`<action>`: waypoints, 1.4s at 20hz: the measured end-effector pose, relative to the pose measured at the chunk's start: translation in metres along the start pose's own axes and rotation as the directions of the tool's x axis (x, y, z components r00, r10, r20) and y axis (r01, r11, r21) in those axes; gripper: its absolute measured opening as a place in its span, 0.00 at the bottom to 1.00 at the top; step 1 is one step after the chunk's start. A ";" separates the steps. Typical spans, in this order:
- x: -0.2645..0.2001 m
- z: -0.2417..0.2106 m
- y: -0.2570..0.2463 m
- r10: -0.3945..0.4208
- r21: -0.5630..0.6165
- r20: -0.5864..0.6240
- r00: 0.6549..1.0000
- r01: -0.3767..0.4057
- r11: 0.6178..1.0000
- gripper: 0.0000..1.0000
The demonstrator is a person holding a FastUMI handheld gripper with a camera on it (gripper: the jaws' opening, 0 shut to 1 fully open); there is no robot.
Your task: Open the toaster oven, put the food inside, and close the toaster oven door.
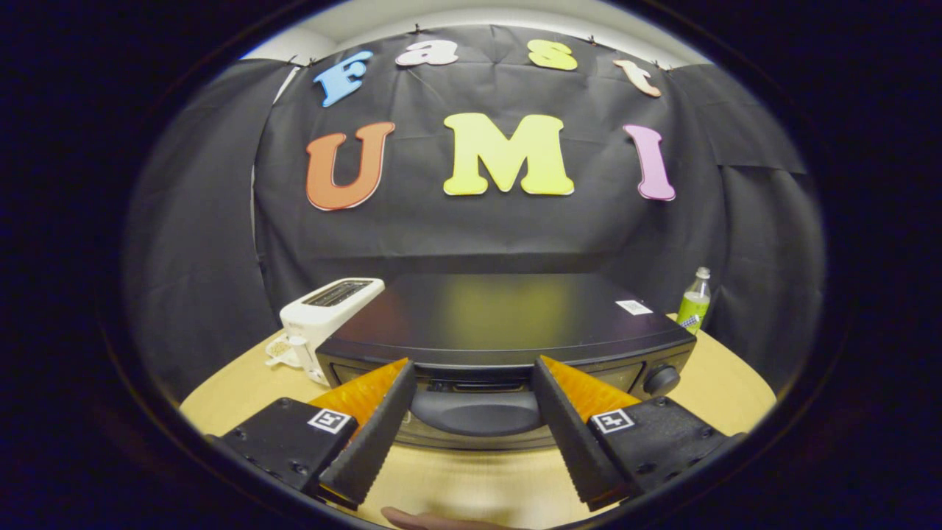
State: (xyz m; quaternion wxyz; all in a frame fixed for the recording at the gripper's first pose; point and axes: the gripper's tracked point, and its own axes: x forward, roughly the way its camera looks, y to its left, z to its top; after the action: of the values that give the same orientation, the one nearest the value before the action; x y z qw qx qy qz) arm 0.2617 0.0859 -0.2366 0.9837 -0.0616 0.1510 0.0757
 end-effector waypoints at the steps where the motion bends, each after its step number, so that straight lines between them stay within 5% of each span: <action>1: 0.002 -0.001 -0.001 -0.001 0.009 -0.004 1.000 0.001 1.000 1.00; 16: -0.057 -0.041 0.002 0.017 -0.048 0.021 1.000 -0.016 0.999 1.00; 28: -0.095 -0.125 -0.009 -0.034 -0.170 -0.142 0.989 0.010 0.985 1.00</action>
State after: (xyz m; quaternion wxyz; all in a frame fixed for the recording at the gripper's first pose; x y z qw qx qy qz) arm 0.1378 0.0472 -0.3248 0.9622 -0.1515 0.2141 0.0728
